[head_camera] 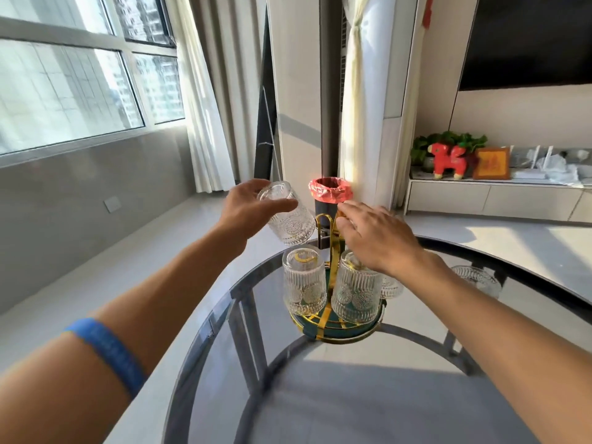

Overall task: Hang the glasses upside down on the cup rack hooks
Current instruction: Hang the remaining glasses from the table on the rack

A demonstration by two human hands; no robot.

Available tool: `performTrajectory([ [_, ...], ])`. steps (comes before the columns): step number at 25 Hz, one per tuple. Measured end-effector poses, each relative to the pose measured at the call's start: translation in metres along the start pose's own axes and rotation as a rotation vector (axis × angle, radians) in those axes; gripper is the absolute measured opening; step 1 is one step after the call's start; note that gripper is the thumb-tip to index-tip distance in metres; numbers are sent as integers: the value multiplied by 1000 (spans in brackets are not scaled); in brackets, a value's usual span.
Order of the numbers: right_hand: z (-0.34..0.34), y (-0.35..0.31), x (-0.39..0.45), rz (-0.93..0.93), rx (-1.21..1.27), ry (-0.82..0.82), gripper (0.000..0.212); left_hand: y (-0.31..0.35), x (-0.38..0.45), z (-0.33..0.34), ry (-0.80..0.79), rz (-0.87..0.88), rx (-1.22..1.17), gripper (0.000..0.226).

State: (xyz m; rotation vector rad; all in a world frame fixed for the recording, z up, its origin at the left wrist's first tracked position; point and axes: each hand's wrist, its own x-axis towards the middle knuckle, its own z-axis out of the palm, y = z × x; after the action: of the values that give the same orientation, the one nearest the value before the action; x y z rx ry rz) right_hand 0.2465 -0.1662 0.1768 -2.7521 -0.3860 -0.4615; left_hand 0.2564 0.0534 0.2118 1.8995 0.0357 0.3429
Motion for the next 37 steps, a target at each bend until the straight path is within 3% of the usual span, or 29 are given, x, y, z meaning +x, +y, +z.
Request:
performTrajectory([
  [4, -3, -3, -3, -17, -14, 35, 51, -2, 15, 16, -56, -88, 182, 63],
  [8, -7, -6, -4, -17, -4, 14, 50, -12, 21, 32, -89, -149, 313, 32],
  [15, -7, -2, -6, -68, -86, 17, 47, -21, 22, 53, -156, -366, 352, 43],
  [18, -7, 2, 0, -65, -50, -49, 49, -16, 18, 53, -198, -355, 343, 53],
  [20, -18, 8, 2, -61, 32, -128, 50, -5, 12, 54, -171, -281, 248, 60],
  [22, -28, 21, -9, -62, 180, -27, 46, 10, -3, 53, -20, -86, 188, 46],
  [24, -32, 42, -42, -15, 323, 182, 34, 21, -33, 56, 166, 267, 259, 38],
  [26, -22, 67, -91, 112, 367, 229, 17, 21, -78, 68, 209, 692, 367, 32],
  [27, -12, 81, -115, 192, 363, 184, 13, 15, -101, 79, 137, 831, 408, 30],
  [29, 5, 108, -160, 356, 322, 50, 18, -4, -145, 113, -82, 882, 437, 29],
  [31, 15, 132, -190, 443, 254, -49, 19, -30, -175, 153, -256, 761, 474, 35],
  [35, 18, 166, -225, 417, 124, -171, 16, -84, -186, 220, -574, 485, 809, 67],
  [37, 20, 177, -236, 379, 89, -224, 17, -100, -178, 239, -619, 366, 890, 78],
])
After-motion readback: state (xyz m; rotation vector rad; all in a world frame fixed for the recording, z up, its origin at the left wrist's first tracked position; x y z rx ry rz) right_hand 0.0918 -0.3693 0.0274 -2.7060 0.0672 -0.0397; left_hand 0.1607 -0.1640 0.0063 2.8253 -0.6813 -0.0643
